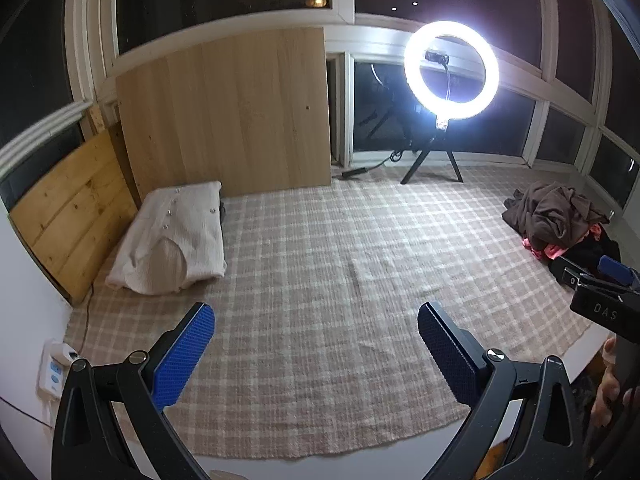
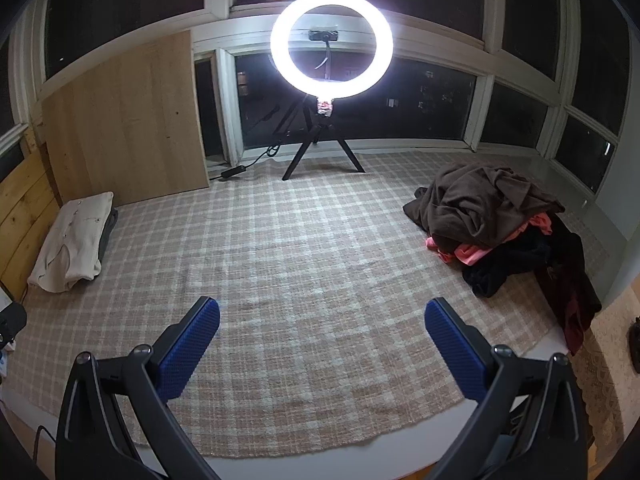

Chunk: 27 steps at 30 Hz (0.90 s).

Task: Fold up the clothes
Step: 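Move both tools toward the pile of brown and pink clothes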

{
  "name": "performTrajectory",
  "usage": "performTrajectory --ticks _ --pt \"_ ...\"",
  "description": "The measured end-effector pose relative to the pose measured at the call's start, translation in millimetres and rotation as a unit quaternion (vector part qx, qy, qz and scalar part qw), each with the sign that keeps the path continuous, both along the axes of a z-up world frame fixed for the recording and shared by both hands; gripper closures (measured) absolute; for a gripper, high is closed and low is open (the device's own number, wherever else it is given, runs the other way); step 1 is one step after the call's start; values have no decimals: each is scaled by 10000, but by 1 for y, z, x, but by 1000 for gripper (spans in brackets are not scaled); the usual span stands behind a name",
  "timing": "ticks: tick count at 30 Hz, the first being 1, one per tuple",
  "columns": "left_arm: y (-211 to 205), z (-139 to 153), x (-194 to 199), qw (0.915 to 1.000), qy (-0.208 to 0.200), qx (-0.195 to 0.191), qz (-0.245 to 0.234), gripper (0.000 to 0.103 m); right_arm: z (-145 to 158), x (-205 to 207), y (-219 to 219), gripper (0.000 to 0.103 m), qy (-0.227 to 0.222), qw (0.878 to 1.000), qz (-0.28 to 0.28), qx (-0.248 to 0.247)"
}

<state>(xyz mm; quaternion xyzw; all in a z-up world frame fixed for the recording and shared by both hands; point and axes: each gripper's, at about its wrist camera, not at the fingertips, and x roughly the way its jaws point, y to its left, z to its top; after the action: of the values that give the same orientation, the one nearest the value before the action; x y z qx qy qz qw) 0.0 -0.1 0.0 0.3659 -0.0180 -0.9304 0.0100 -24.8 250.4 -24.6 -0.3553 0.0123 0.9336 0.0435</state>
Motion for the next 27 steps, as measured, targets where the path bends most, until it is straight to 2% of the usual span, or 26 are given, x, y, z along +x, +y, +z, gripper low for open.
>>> performTrajectory --ticks 12,27 --pt "-11 -6 -3 10000 -1 82 5 1 -3 -1 -23 0 -47 9997 184 158" --pt "-9 -9 -15 9998 10 129 -165 1 -3 -4 -7 0 -52 9998 -139 114"
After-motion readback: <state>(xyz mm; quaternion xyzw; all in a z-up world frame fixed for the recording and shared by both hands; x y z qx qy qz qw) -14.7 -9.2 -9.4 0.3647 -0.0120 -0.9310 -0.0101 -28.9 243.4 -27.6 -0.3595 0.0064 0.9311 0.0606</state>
